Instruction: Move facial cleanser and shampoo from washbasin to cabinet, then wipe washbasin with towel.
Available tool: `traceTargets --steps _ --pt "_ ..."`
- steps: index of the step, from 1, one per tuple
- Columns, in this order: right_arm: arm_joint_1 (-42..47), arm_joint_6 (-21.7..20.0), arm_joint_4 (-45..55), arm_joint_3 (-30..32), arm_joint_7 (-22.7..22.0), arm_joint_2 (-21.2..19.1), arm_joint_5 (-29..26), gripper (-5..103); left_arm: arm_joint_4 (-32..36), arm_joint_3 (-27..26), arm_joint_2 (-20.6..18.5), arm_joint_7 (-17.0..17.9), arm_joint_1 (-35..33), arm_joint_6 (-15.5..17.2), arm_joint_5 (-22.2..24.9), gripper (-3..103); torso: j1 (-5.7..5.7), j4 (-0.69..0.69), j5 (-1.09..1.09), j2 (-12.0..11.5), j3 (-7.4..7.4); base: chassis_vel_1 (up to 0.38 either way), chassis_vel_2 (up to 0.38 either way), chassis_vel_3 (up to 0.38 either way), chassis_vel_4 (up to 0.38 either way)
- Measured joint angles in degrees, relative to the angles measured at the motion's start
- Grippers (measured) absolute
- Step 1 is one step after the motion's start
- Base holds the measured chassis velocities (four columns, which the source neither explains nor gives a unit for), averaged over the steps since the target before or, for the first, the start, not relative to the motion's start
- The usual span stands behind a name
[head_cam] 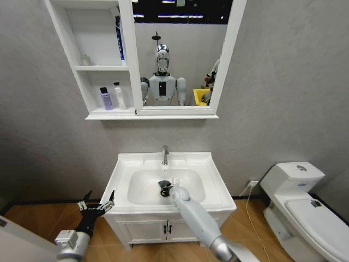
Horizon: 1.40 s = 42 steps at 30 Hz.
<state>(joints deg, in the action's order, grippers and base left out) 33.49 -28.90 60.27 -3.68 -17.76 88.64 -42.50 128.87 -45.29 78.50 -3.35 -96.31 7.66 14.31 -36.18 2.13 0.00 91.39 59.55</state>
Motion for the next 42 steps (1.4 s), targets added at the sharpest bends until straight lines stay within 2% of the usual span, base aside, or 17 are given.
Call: traceTargets --steps 3,6,7,8,11,16,19,22,25,26,27,32,34,38,39,41,42 --pt "0.3 -0.1 0.9 0.5 -0.8 -1.3 -0.4 5 0.0 0.0 0.0 0.0 0.0 0.0 0.0 100 0.00 -0.02 0.00 0.0 0.00 0.000 0.000 0.000 0.000" --pt "1.9 -0.5 2.6 2.1 -1.1 -5.6 -0.8 5 0.0 0.0 0.0 0.0 0.0 0.0 0.0 100 0.00 -0.05 -0.01 0.0 0.00 0.000 0.000 0.000 0.000" --pt "1.9 -0.5 2.6 2.1 -1.1 -5.6 -0.8 5 0.0 0.0 0.0 0.0 0.0 0.0 0.0 100 0.00 -0.05 -0.01 0.0 0.00 0.000 0.000 0.000 0.000" --pt "2.4 -0.6 3.2 2.9 -1.3 -6.7 0.0 5 0.0 0.0 0.0 0.0 0.0 0.0 0.0 100 0.00 -0.05 -0.02 0.0 0.00 0.000 0.000 0.000 0.000" --pt "3.6 0.0 5.4 4.9 -0.4 -9.9 7.1 5 0.0 0.0 0.0 0.0 0.0 0.0 0.0 100 0.00 -0.05 -0.02 0.0 0.00 0.000 0.000 0.000 0.000" --pt "3.8 0.1 6.7 5.2 -0.1 -11.4 7.7 5 0.0 0.0 0.0 0.0 0.0 0.0 0.0 100 0.00 -0.06 0.00 0.0 0.00 0.000 0.000 0.000 0.000" --pt "3.7 0.1 6.1 5.0 0.5 -10.7 6.7 5 0.0 0.0 0.0 0.0 0.0 0.0 0.0 100 0.00 -0.06 0.00 0.0 0.00 0.000 0.000 0.000 0.000" --pt "3.6 0.1 4.5 4.1 1.0 -8.3 5.6 5 0.0 0.0 0.0 0.0 0.0 0.0 0.0 100 0.00 -0.06 0.00 0.0 0.00 0.000 0.000 0.000 0.000" --pt "3.1 0.7 1.8 2.7 2.9 -3.1 6.2 5 0.0 0.0 0.0 0.0 0.0 0.0 0.0 100 0.00 -0.03 0.00 0.0 0.00 0.000 0.000 0.000 0.000" --pt "3.1 0.7 1.8 2.7 2.9 -3.1 6.2 5 0.0 0.0 0.0 0.0 0.0 0.0 0.0 100 0.00 -0.03 0.00 0.0 0.00 0.000 0.000 0.000 0.000" --pt "2.9 0.9 0.9 2.3 3.4 -1.3 6.5 5 0.0 0.0 0.0 0.0 0.0 0.0 0.0 100 0.00 -0.01 0.00 0.0 0.00 0.000 0.000 0.000 0.000" --pt "2.7 1.3 -0.1 2.0 4.2 1.1 6.7 5 0.0 0.0 0.0 0.0 0.0 0.0 0.0 100 0.00 0.00 0.00 0.0 0.00 0.000 0.000 0.000 0.000" --pt "2.9 1.3 0.5 2.2 4.2 0.4 6.6 5 0.0 0.0 0.0 0.0 0.0 0.0 0.0 100 0.01 0.00 -0.01 0.0 0.00 0.000 0.000 0.000 0.000" --pt "4.4 0.8 5.6 3.9 2.8 -6.8 4.8 5 0.0 0.0 0.0 0.0 0.0 0.0 0.0 100 0.00 -0.05 -0.01 0.0 0.00 0.000 0.000 0.000 0.000" --pt "4.4 0.8 5.6 3.9 2.8 -6.8 4.8 5 0.0 0.0 0.0 0.0 0.0 0.0 0.0 100 0.00 -0.05 -0.01 0.0 0.00 0.000 0.000 0.000 0.000" --pt "5.0 0.4 9.2 4.9 1.5 -10.8 4.2 5 0.0 0.0 0.0 0.0 0.0 0.0 0.0 100 0.00 -0.06 -0.01 0.0 0.00 0.000 0.000 0.000 0.000" --pt "5.0 0.4 9.2 4.9 1.5 -10.8 4.2 5 0.0 0.0 0.0 0.0 0.0 0.0 0.0 100 0.00 -0.06 -0.01 0.0 0.00 0.000 0.000 0.000 0.000"
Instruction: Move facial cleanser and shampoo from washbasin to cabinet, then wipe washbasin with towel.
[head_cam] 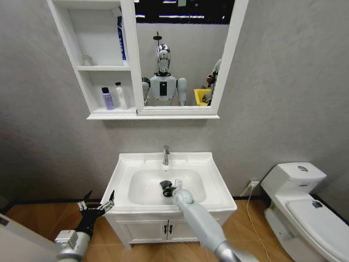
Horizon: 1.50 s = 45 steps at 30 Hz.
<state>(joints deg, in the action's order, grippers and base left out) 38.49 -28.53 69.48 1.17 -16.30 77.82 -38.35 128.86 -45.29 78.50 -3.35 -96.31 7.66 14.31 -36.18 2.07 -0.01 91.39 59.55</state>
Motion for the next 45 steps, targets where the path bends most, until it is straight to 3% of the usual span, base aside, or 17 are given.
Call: traceTargets --steps 3,8,11,12,14,18,24,28,31,36,39,42,45 --pt "0.5 -0.9 2.7 2.1 -1.4 -4.4 2.9 5 0.0 0.0 0.0 0.0 0.0 0.0 0.0 100 0.00 0.01 0.00 0.0 0.00 0.000 0.000 0.000 0.000" --pt "1.1 0.5 4.2 4.0 -0.8 -7.1 6.8 5 0.0 0.0 0.0 0.0 0.0 0.0 0.0 100 0.00 0.05 -0.02 0.0 0.00 0.000 0.000 0.000 0.000" --pt "2.6 5.3 8.3 5.9 0.2 -11.1 14.9 5 0.0 0.0 0.0 0.0 0.0 0.0 0.0 100 0.00 0.05 0.00 0.0 0.00 0.000 0.000 0.000 0.000" --pt "2.6 5.3 8.3 5.9 0.2 -11.1 14.9 5 0.0 0.0 0.0 0.0 0.0 0.0 0.0 100 0.00 0.05 0.00 0.0 0.00 0.000 0.000 0.000 0.000" --pt "4.5 11.4 11.2 7.9 0.9 -13.7 24.0 5 0.0 0.0 0.0 0.0 0.0 0.0 0.0 100 0.00 0.00 0.01 0.0 0.00 0.000 0.000 0.000 0.000" --pt "7.2 14.2 14.9 10.0 2.1 -16.5 26.8 5 0.0 0.0 0.0 0.0 0.0 0.0 0.0 100 0.00 0.00 0.02 0.0 0.00 0.000 0.000 0.000 0.000" --pt "7.4 21.5 11.9 12.0 6.3 -18.2 24.3 5 0.0 0.0 0.0 0.0 0.0 0.0 0.0 100 0.01 0.01 -0.01 0.0 0.00 0.000 0.000 0.000 0.000" --pt "5.8 23.9 8.7 12.1 8.1 -17.8 22.2 5 0.0 0.0 0.0 0.0 0.0 0.0 0.0 100 0.01 0.02 0.01 0.0 0.00 0.000 0.000 0.000 0.000" --pt "2.9 27.3 3.1 12.0 11.3 -16.8 15.9 3 0.0 0.0 0.0 0.0 0.0 0.0 0.0 100 0.01 0.03 0.01 0.0 0.00 0.000 0.000 0.000 0.000" --pt "2.0 28.5 1.2 11.7 13.8 -16.5 11.4 18 0.0 0.0 0.0 0.0 0.0 0.0 0.0 100 0.00 0.03 0.01 0.0 0.00 0.000 0.000 0.000 0.000" --pt "3.4 25.3 3.4 11.5 13.7 -16.6 7.1 34 0.0 0.0 0.0 0.0 0.0 0.0 0.0 100 0.00 0.03 0.02 0.0 0.00 0.000 0.000 0.000 0.000" --pt "4.0 24.6 3.6 11.5 13.8 -16.7 6.7 39 0.0 0.0 0.0 0.0 0.0 0.0 0.0 100 0.01 0.02 0.01 0.0 0.00 0.000 0.000 0.000 0.000" --pt "4.0 24.7 2.6 11.5 14.5 -17.0 7.5 56 0.0 0.0 0.0 0.0 0.0 0.0 0.0 100 0.01 0.02 0.02 0.0 0.00 0.000 0.000 0.000 0.000"
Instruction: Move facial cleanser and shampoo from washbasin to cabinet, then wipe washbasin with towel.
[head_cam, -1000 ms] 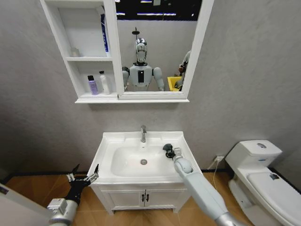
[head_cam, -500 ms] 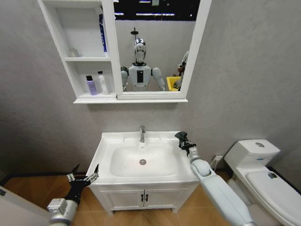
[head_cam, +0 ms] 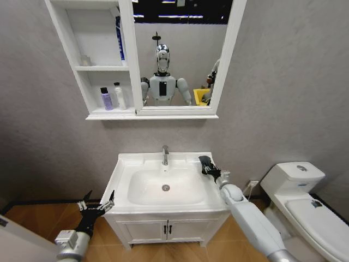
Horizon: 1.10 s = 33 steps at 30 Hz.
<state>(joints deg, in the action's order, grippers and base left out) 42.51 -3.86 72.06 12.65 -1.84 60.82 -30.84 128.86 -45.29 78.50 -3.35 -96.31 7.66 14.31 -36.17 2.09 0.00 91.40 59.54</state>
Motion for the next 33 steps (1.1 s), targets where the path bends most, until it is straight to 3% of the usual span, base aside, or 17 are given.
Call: traceTargets --steps 3,7,8,10,11,12,14,17,18,19,21,22,24,26,29,33 --pt "-0.3 0.6 -0.8 0.0 0.2 0.0 0.7 61 0.0 0.0 0.0 0.0 0.0 0.0 0.0 100 0.00 0.00 0.00 0.0 0.00 0.000 0.000 0.000 0.000" --pt "-0.3 3.7 -1.1 0.2 -1.1 0.3 3.3 78 0.0 0.0 0.0 0.0 0.0 0.0 0.0 100 -0.01 0.03 -0.01 0.0 0.01 0.000 0.000 0.000 0.000" --pt "1.4 4.0 2.2 0.9 -2.6 -0.2 4.1 84 0.0 0.0 0.0 0.0 0.0 0.0 0.0 100 -0.02 0.04 -0.02 0.0 0.01 0.000 0.000 0.000 0.000" --pt "3.3 3.8 5.5 1.8 -3.7 -0.7 4.8 84 0.0 0.0 0.0 0.0 0.0 0.0 0.0 100 -0.02 0.02 -0.02 0.0 0.01 0.000 0.000 0.000 0.000" --pt "6.1 2.6 10.1 4.0 -5.0 -1.3 6.0 94 0.0 0.0 0.0 0.0 0.0 0.0 0.0 100 -0.02 0.03 0.00 0.0 0.01 0.000 0.000 0.000 0.000" --pt "9.6 0.7 15.8 7.4 -6.4 -1.3 8.1 98 0.0 0.0 0.0 0.0 0.0 0.0 0.0 100 -0.02 0.00 -0.01 0.0 0.00 0.000 0.000 0.000 0.000" --pt "12.9 -0.8 20.6 10.8 -7.6 -0.9 10.3 99 0.0 0.0 0.0 0.0 0.0 0.0 0.0 100 -0.02 0.01 0.02 0.0 -0.01 0.000 0.000 0.000 0.000" --pt "26.0 -2.6 34.9 20.6 -11.4 4.4 15.3 100 0.0 0.0 0.0 0.0 0.0 0.0 0.0 100 0.00 0.03 0.02 0.0 -0.02 0.000 0.000 0.000 0.000" --pt "26.0 -2.6 34.9 20.6 -11.4 4.4 15.3 100 0.0 0.0 0.0 0.0 0.0 0.0 0.0 100 0.00 0.03 0.02 0.0 -0.02 0.000 0.000 0.000 0.000" --pt "32.4 -2.9 39.4 23.6 -11.8 7.2 15.9 100 0.0 0.0 0.0 0.0 0.0 0.0 0.0 100 0.00 -0.02 -0.06 0.0 0.00 0.000 0.000 0.000 0.000" --pt "41.6 -2.7 47.4 28.2 -11.8 11.4 16.8 100 0.0 0.0 0.0 0.0 0.0 0.0 0.0 100 0.00 -0.01 0.03 0.0 -0.02 0.000 0.000 0.000 0.000" --pt "41.6 -2.7 47.4 28.2 -11.8 11.4 16.8 100 0.0 0.0 0.0 0.0 0.0 0.0 0.0 100 0.00 -0.01 0.03 0.0 -0.02 0.000 0.000 0.000 0.000" --pt "52.1 -1.3 54.4 31.8 -10.8 15.7 17.9 100 0.0 0.0 0.0 0.0 0.0 0.0 0.0 100 0.02 -0.03 0.00 0.0 -0.02 0.000 0.000 0.000 0.000" --pt "54.9 -0.5 56.3 32.7 -10.6 17.0 18.4 100 0.0 0.0 0.0 0.0 0.0 0.0 0.0 100 0.03 -0.02 0.01 0.0 -0.02 0.000 0.000 0.000 0.000" --pt "63.3 3.8 61.4 32.2 -12.2 22.4 21.5 100 0.0 0.0 0.0 0.0 0.0 0.0 0.0 100 0.02 -0.01 0.00 0.0 -0.01 0.000 0.000 0.000 0.000" --pt "66.6 4.8 64.0 29.5 -13.3 24.9 22.6 100 0.0 0.0 0.0 0.0 0.0 0.0 0.0 100 0.01 0.00 0.01 0.0 -0.01 0.000 0.000 0.000 0.000"
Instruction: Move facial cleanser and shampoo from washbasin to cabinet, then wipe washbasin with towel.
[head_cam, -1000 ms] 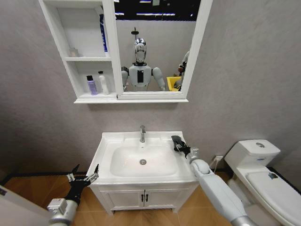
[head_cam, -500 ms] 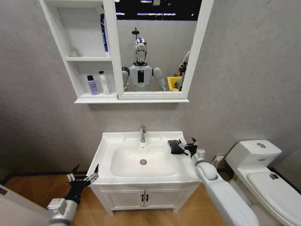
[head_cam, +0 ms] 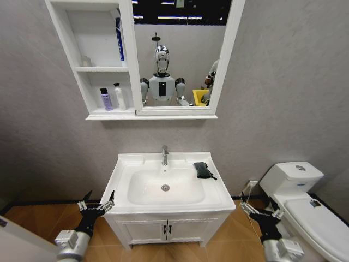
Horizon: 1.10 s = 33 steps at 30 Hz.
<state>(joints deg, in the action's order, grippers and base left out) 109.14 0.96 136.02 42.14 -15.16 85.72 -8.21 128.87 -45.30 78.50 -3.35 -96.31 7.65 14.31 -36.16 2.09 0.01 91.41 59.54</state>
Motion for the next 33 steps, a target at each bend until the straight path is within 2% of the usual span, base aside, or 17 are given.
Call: traceTargets --steps 3,6,10,12,14,16,19,33 --pt "0.7 -0.2 1.3 -1.5 0.0 -0.1 0.7 100 0.0 0.0 0.0 0.0 0.0 0.0 0.0 100 -0.01 0.02 -0.01 0.0 0.00 0.000 0.000 0.000 0.000" --pt "0.7 -0.9 2.0 -1.8 0.0 -0.8 -1.0 100 0.0 0.0 0.0 0.0 0.0 0.0 0.0 100 -0.01 0.02 -0.02 0.0 0.01 0.000 0.000 0.000 0.000" --pt "0.3 -4.8 3.9 -1.4 1.4 -3.0 -6.2 100 0.0 0.0 0.0 0.0 0.0 0.0 0.0 100 -0.01 0.00 -0.01 0.0 0.01 0.000 0.000 0.000 0.000" --pt "-0.6 -8.3 5.1 0.1 4.5 -5.5 -10.0 100 0.0 0.0 0.0 0.0 0.0 0.0 0.0 100 -0.02 0.01 -0.02 0.0 0.01 0.000 0.000 0.000 0.000" --pt "-0.8 -9.0 5.4 0.8 6.0 -6.3 -10.7 100 0.0 0.0 0.0 0.0 0.0 0.0 0.0 100 -0.02 0.02 -0.01 0.0 0.01 0.000 0.000 0.000 0.000" --pt "-0.1 -6.7 5.4 1.6 8.7 -8.6 -13.0 100 0.0 0.0 0.0 0.0 0.0 0.0 0.0 100 -0.02 0.02 -0.02 0.0 0.01 0.000 0.000 0.000 0.000" --pt "1.1 -4.2 4.7 3.0 10.4 -10.6 -13.6 100 0.0 0.0 0.0 0.0 0.0 0.0 0.0 100 -0.02 0.00 -0.02 0.0 0.01 0.000 0.000 0.000 0.000" --pt "0.9 -3.6 5.1 2.0 11.2 -11.1 -13.5 100 0.0 0.0 0.0 0.0 0.0 0.0 0.0 100 -0.02 0.00 -0.01 0.0 0.01 0.000 0.000 0.000 0.000"
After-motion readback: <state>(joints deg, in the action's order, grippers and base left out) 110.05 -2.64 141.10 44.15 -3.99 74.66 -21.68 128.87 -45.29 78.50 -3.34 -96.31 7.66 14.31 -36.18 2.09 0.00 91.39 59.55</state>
